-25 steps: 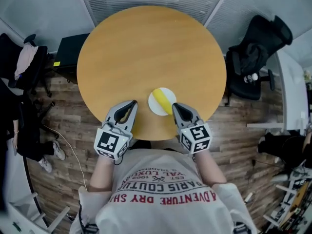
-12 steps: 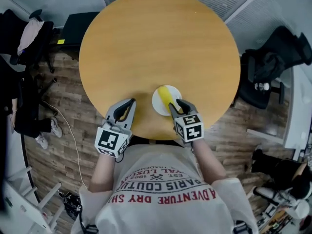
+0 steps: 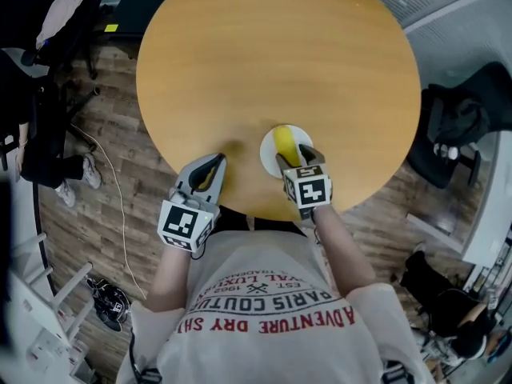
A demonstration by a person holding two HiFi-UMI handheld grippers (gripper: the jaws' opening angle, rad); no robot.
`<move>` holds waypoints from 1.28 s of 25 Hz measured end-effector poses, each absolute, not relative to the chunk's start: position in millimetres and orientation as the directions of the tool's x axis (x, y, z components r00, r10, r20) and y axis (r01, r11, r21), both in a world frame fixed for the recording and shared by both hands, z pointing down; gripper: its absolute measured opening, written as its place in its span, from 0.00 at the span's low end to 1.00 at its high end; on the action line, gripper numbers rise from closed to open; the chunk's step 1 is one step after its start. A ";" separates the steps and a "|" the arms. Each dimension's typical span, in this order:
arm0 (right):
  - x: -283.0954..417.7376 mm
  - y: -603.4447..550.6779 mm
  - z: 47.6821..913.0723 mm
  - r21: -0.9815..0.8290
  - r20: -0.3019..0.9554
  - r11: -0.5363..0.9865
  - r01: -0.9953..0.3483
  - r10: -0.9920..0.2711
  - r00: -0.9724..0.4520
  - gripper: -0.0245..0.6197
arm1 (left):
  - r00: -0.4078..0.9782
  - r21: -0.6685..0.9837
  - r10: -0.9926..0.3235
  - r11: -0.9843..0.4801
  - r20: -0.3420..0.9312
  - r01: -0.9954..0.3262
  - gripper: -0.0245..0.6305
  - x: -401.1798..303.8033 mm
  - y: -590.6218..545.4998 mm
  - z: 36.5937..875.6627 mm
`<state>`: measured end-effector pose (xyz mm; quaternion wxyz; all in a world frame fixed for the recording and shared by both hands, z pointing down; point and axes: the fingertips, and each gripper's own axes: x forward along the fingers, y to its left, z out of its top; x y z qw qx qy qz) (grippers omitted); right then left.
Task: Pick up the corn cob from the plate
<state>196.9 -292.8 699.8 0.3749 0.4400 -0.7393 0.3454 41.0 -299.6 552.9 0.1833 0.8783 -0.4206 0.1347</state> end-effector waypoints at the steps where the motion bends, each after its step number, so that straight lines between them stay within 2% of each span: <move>1: 195.4 -293.8 702.9 -0.181 0.864 0.375 -0.909 -0.382 -0.329 0.45 | 0.605 0.210 -0.691 -0.574 0.395 -0.792 0.09 38.9 -298.6 554.9; 11: 191.6 -295.5 726.5 -0.098 0.916 0.407 -0.908 -0.321 -0.242 0.45 | 0.579 0.216 -0.696 -0.544 0.423 -0.811 0.09 31.0 -295.2 566.2; 23: 191.4 -297.1 724.4 -0.093 0.908 0.432 -0.897 -0.333 -0.254 0.45 | 0.595 0.200 -0.691 -0.568 0.411 -0.798 0.09 32.2 -293.7 556.0; 32: 182.0 -307.9 654.2 -0.194 0.779 0.392 -0.899 -0.496 -0.384 0.45 | 0.615 0.168 -0.693 -0.601 0.376 -0.781 0.09 36.2 -292.3 534.0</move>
